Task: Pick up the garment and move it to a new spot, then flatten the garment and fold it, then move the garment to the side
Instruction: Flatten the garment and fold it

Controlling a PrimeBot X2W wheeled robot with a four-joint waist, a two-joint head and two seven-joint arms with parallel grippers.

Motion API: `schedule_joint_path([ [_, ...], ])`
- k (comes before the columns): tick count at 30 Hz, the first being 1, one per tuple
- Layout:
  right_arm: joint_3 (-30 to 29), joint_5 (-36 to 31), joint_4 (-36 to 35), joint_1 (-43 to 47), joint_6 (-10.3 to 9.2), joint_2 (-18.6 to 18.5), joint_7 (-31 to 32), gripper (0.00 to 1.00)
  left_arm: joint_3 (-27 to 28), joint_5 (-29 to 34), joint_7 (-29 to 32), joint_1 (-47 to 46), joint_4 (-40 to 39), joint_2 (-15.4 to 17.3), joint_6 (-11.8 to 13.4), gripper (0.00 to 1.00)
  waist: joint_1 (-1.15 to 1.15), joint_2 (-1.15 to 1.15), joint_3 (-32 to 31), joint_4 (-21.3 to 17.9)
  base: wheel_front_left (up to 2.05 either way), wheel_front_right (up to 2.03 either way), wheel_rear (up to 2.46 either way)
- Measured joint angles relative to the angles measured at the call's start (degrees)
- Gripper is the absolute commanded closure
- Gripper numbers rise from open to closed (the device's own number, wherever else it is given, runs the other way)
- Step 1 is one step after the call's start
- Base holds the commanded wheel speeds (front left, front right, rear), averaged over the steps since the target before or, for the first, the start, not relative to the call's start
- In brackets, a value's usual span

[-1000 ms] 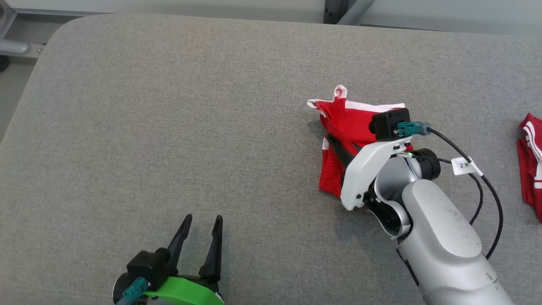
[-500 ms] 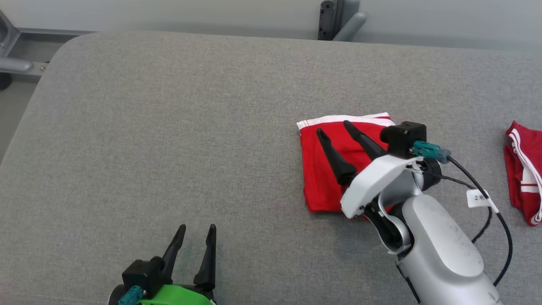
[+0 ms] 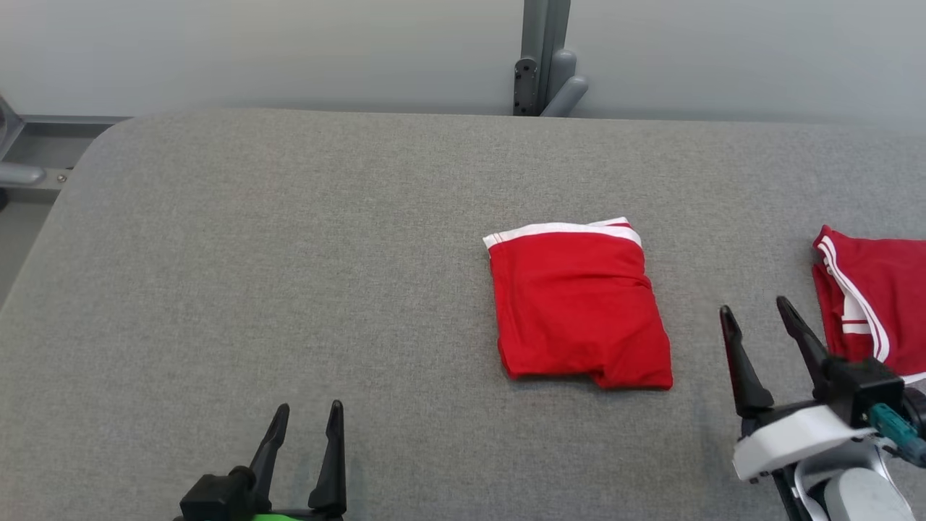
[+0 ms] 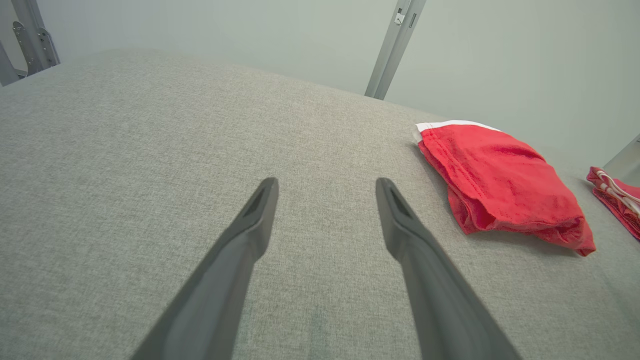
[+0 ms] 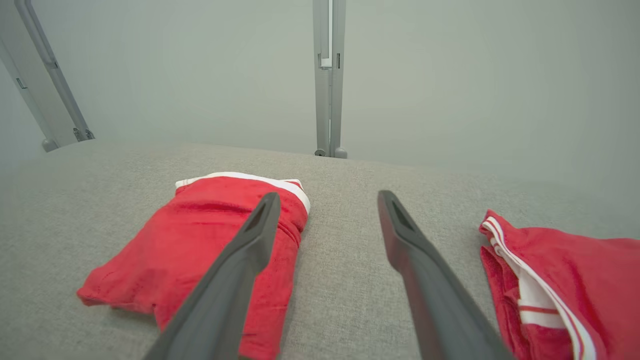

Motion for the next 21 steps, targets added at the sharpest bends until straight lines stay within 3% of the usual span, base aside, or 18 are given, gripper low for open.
schedule_joint_path([
  [5,-2.6,-3.1,0.4,4.7,0.00,-0.1,-2.3,0.00,3.0,2.5,-0.1,1.4,-2.1,-0.9,-1.2,0.00,0.00,0.00,-1.1,-0.8,0.00,0.00,0.00],
  [12,-7.4,-3.9,-3.9,9.7,0.00,1.6,-2.5,0.00,6.5,6.0,-0.1,3.7,-3.3,-2.0,-3.0,0.00,0.00,0.00,-2.7,-1.5,0.00,0.00,0.00],
  [21,-11.0,-3.9,-4.3,14.9,0.00,3.4,-2.5,0.00,9.9,9.5,-0.1,6.6,-3.3,-3.2,-5.8,0.00,0.00,0.00,-5.8,-1.6,0.00,0.00,0.00],
])
